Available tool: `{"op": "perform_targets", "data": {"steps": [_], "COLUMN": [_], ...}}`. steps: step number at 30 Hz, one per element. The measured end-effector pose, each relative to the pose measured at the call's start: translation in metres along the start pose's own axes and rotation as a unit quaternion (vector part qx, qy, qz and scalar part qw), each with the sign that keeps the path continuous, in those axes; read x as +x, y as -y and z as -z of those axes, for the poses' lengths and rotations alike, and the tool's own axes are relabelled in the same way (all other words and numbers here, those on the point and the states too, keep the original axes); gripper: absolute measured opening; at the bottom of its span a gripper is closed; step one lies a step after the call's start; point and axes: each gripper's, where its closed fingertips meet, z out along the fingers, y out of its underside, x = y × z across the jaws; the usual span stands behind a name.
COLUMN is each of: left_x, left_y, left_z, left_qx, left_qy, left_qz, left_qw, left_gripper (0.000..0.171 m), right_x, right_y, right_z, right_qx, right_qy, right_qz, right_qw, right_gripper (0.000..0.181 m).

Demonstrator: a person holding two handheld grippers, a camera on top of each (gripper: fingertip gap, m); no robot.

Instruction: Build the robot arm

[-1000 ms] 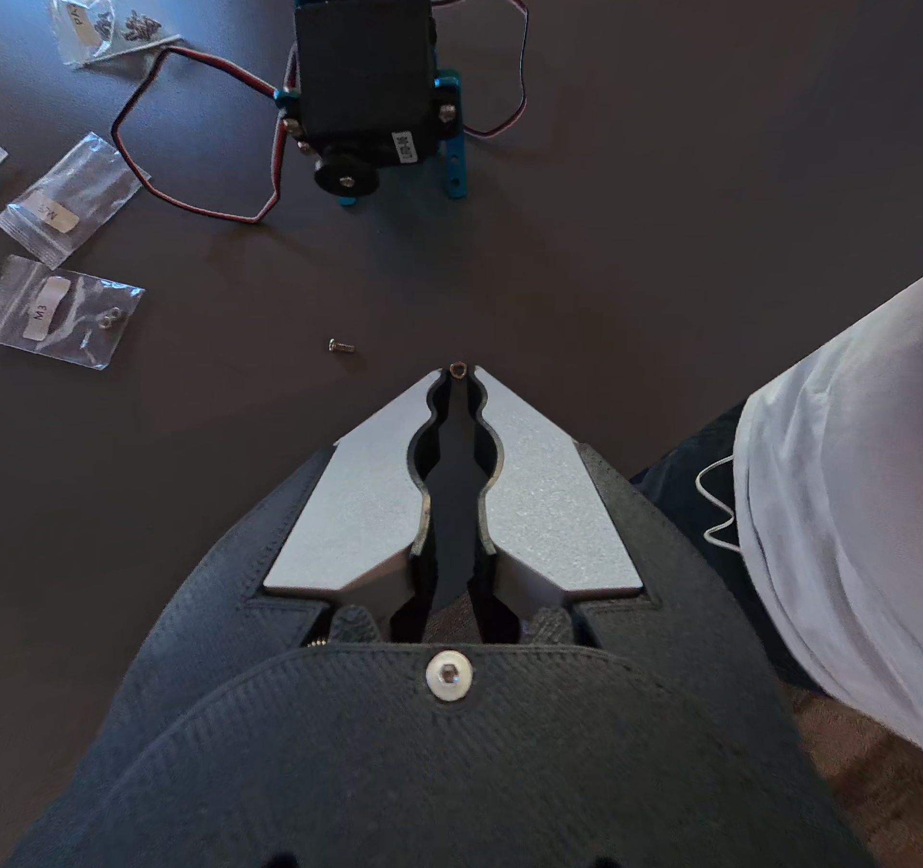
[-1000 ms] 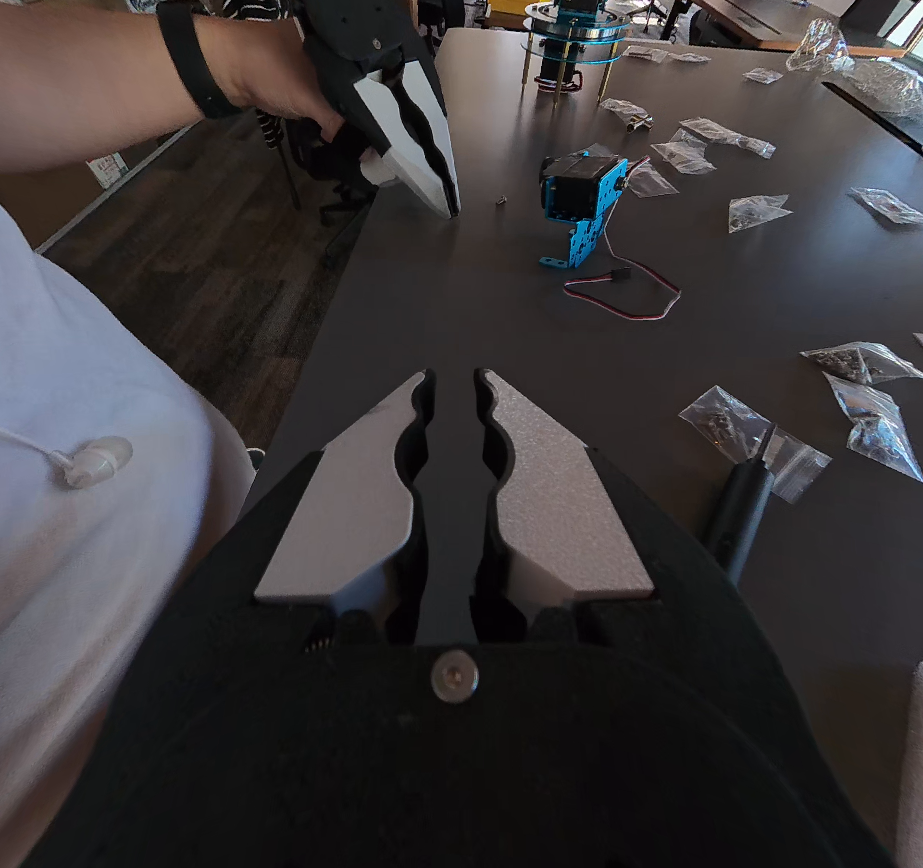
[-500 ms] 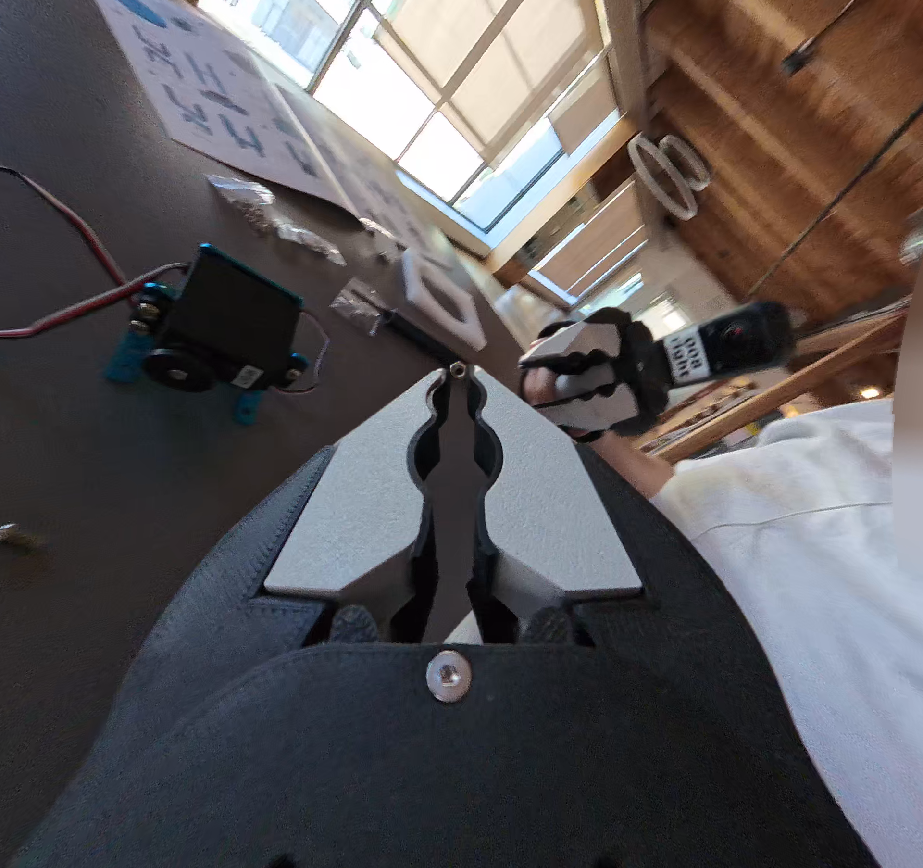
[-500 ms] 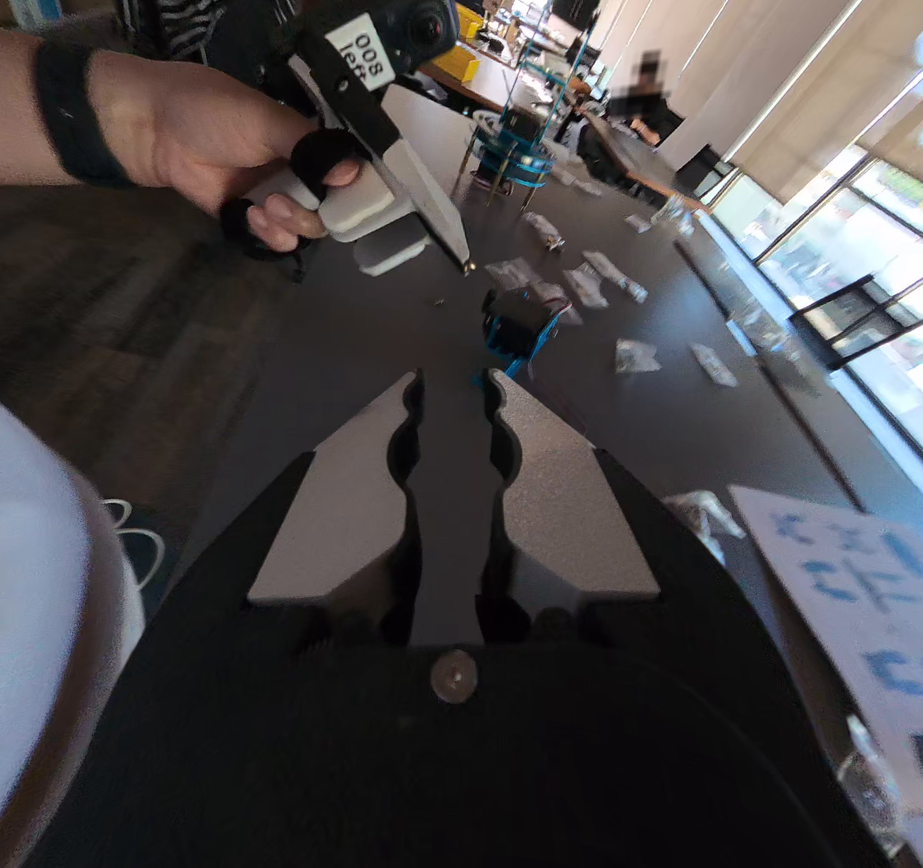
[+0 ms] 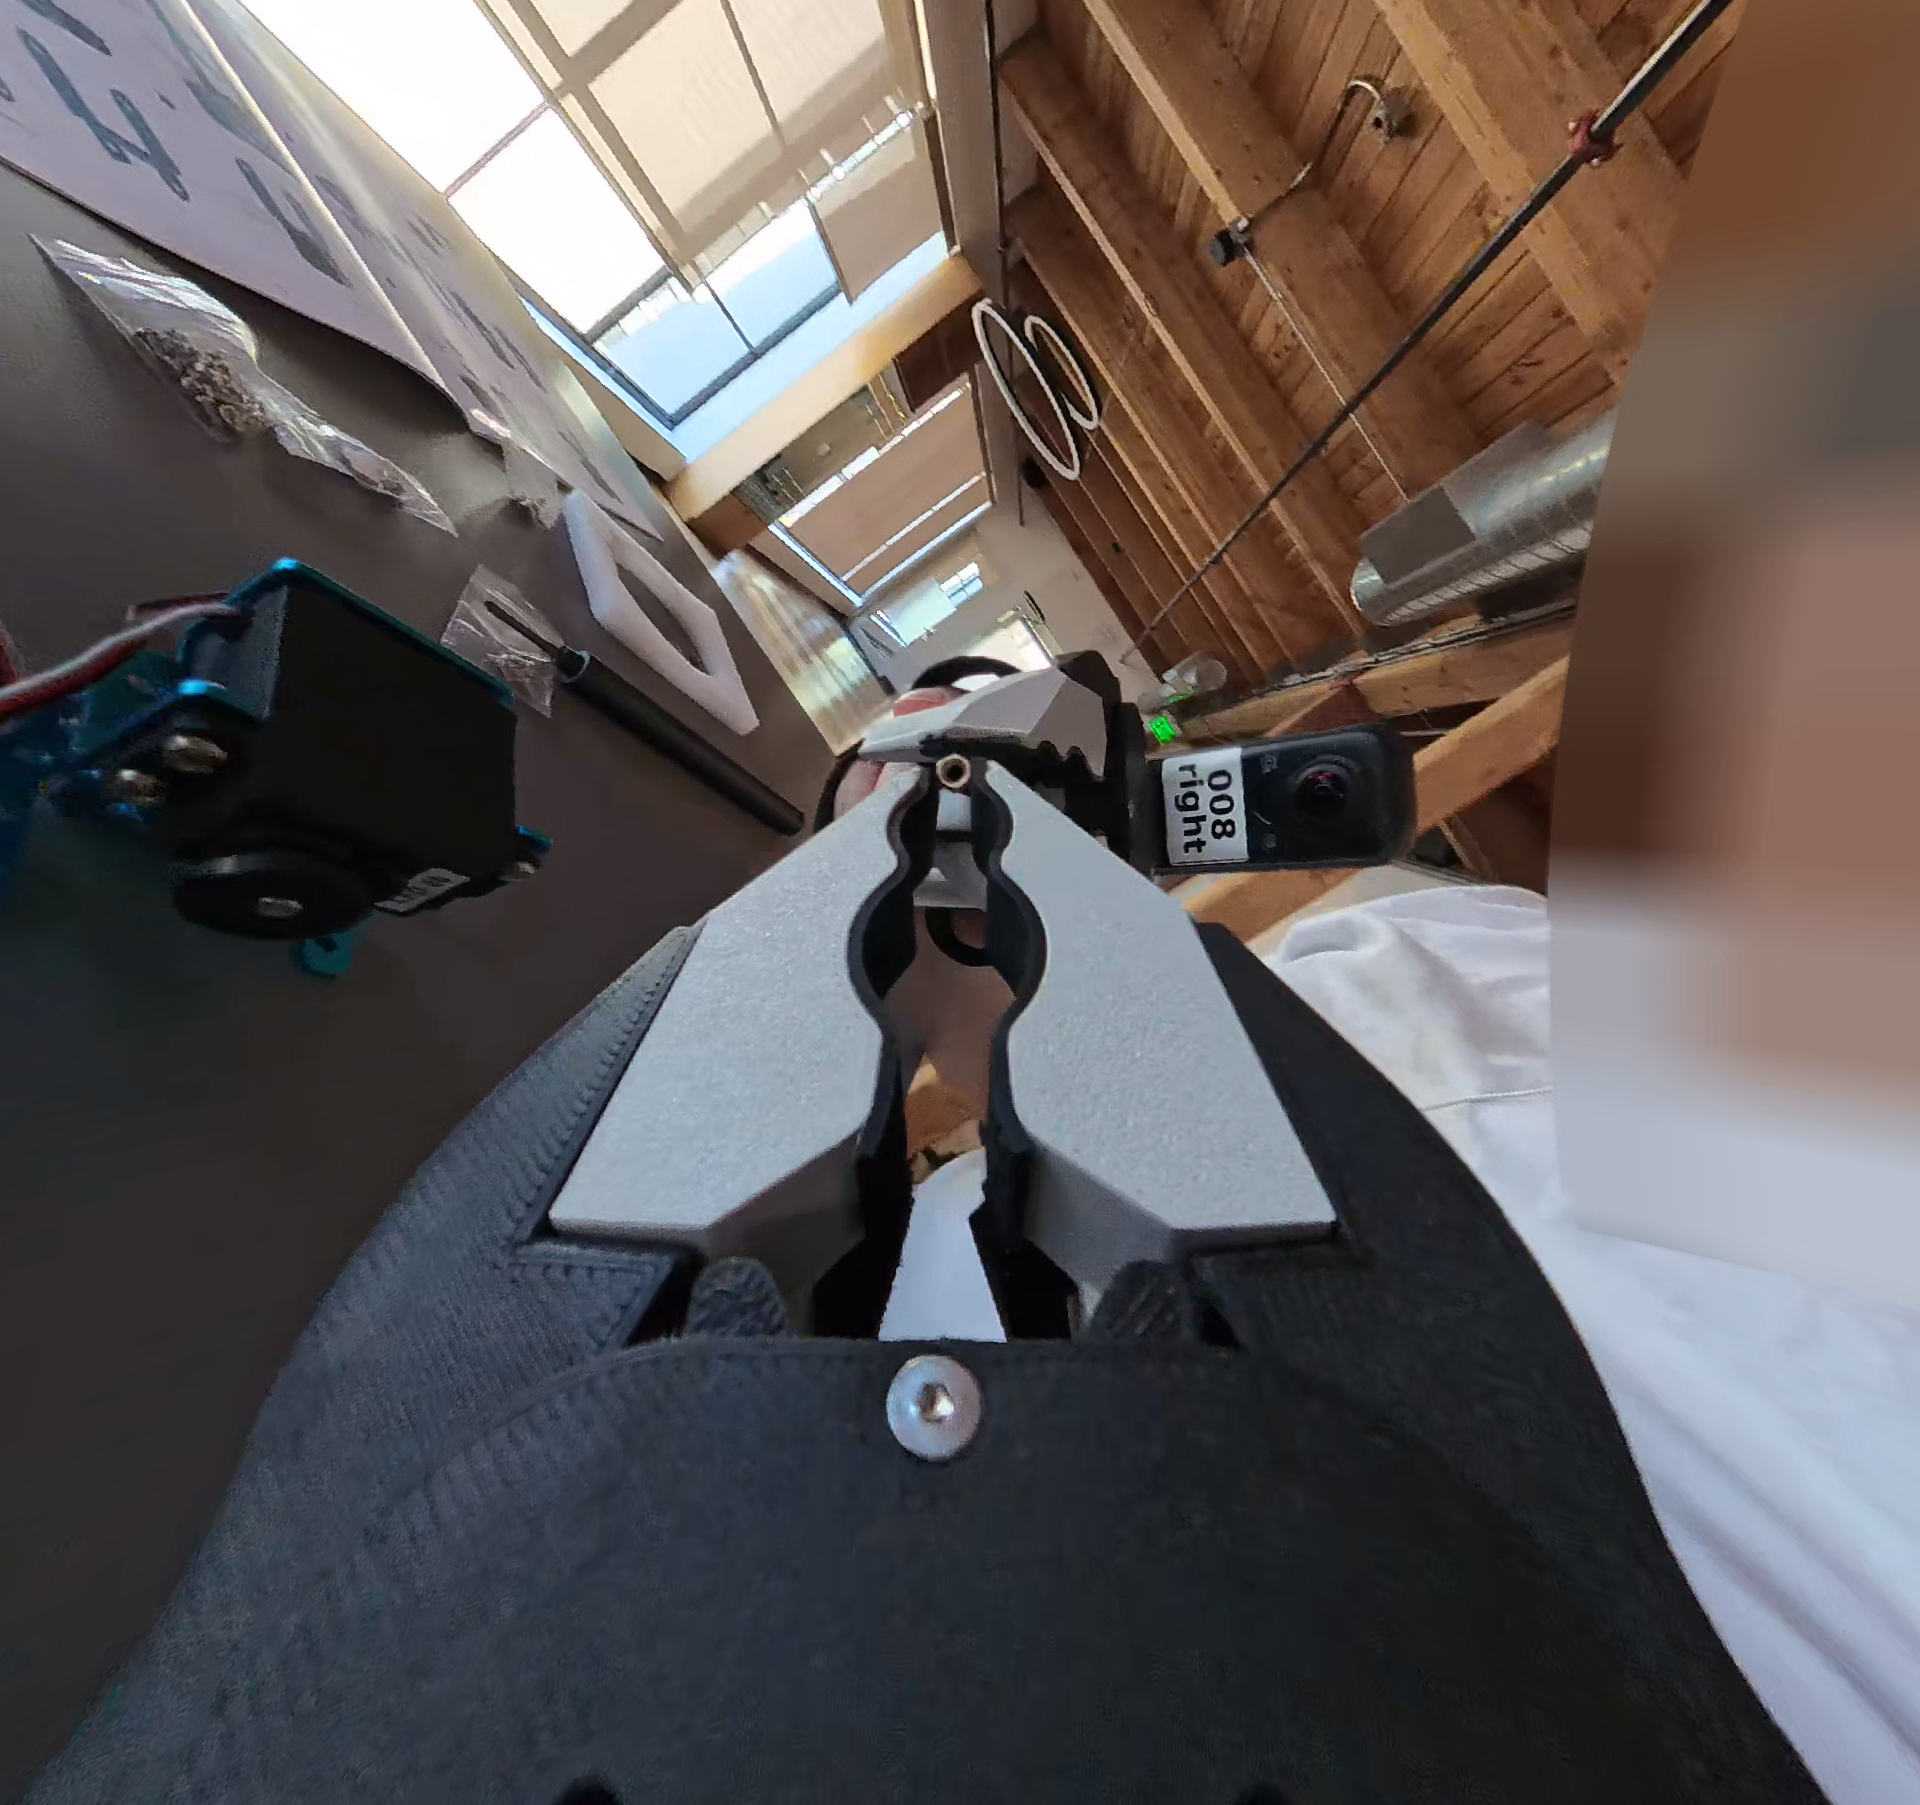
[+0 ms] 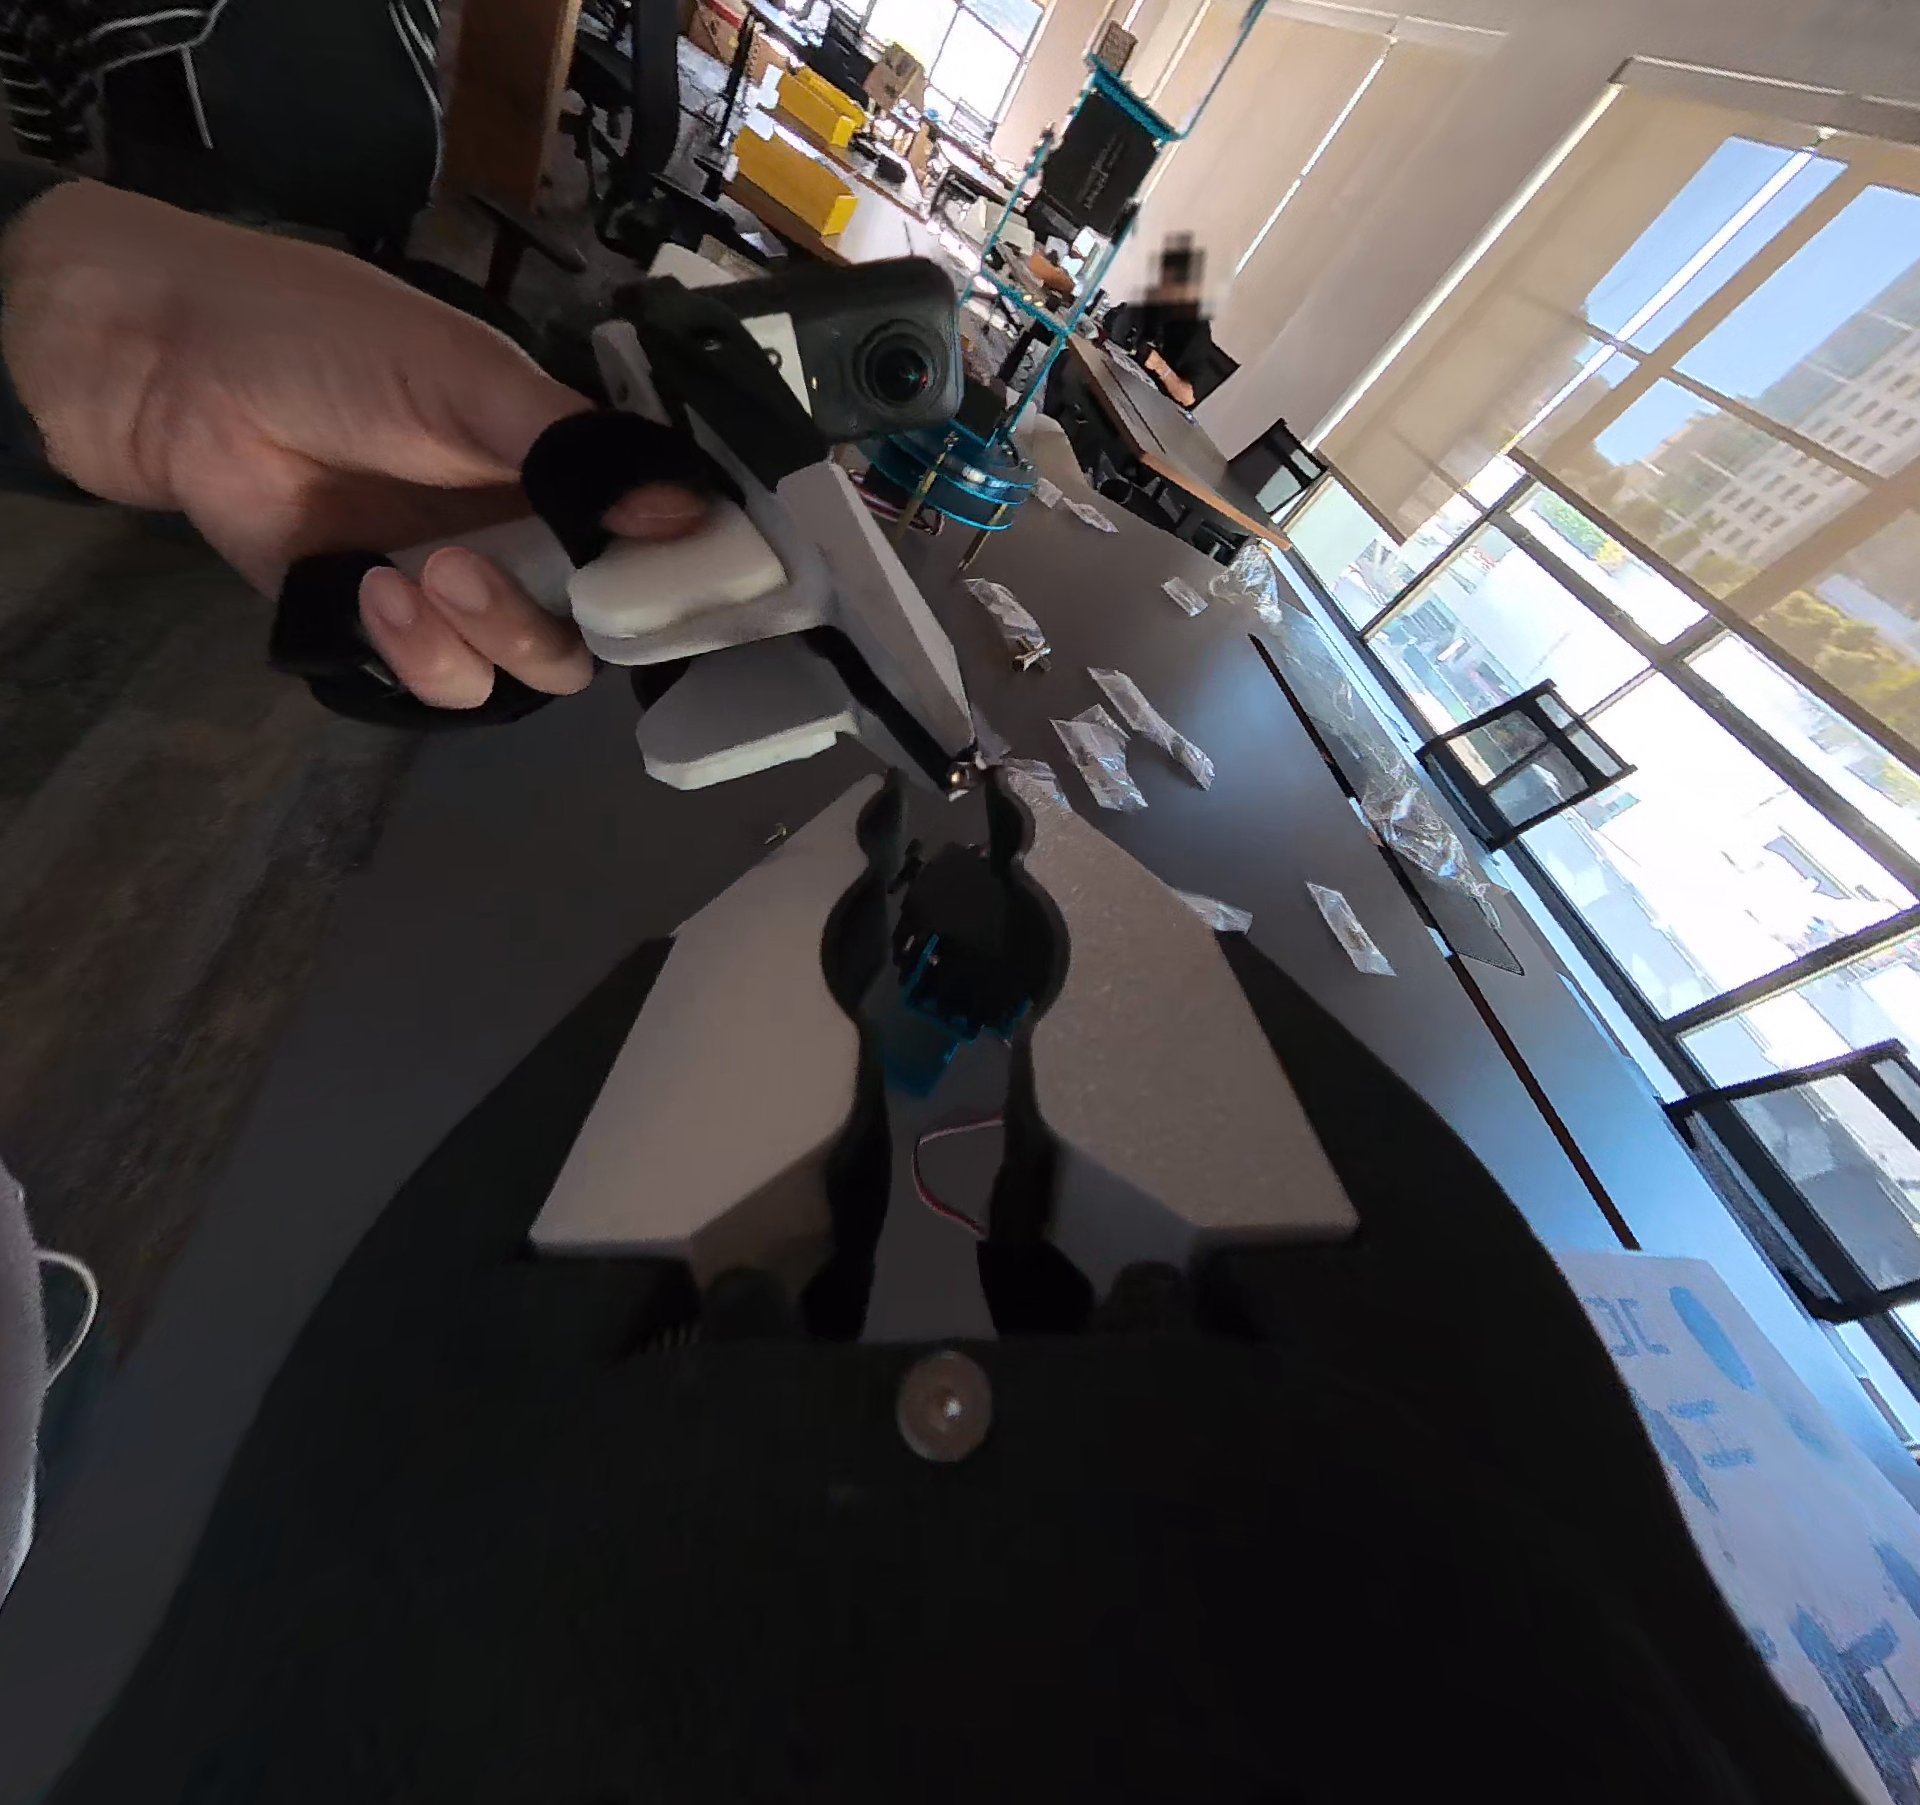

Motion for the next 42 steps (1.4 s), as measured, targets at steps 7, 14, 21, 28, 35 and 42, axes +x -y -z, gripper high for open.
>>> {"op": "perform_targets", "data": {"steps": [7,14,21,28,35,42], "left_x": [-0.006,-0.012,-0.015,0.009,0.017,-0.014], "left_y": [0.010,0.018,0.019,-0.001,-0.039,-0.071], "left_z": [0.011,0.021,0.019,-0.021,-0.121,-0.198], "left_qx": [-0.031,-0.060,-0.081,-0.116,-0.116,-0.143], "left_qy": [-0.030,-0.035,-0.003,0.047,0.079,0.168], "left_qz": [0.024,0.028,-0.024,-0.149,-0.290,-0.387], "left_qw": [0.999,0.997,0.996,0.981,0.947,0.896], "left_gripper": [0.007,0.015,0.013,0.012,0.018,0.030], "right_x": [0.005,0.008,0.011,0.023,0.059,0.102], "right_y": [0.000,-0.002,-0.023,-0.059,-0.109,-0.176], "right_z": [-0.016,-0.021,-0.001,0.089,0.183,0.245], "right_qx": [-0.009,-0.015,-0.044,-0.029,-0.032,-0.066], "right_qy": [-0.032,-0.052,-0.050,-0.035,-0.015,0.004], "right_qz": [-0.019,-0.039,-0.087,-0.186,-0.256,-0.266], "right_qw": [0.999,0.998,0.994,0.982,0.966,0.962], "right_gripper": [0.008,0.002,0.002,0.002,0.002,0.002]}}
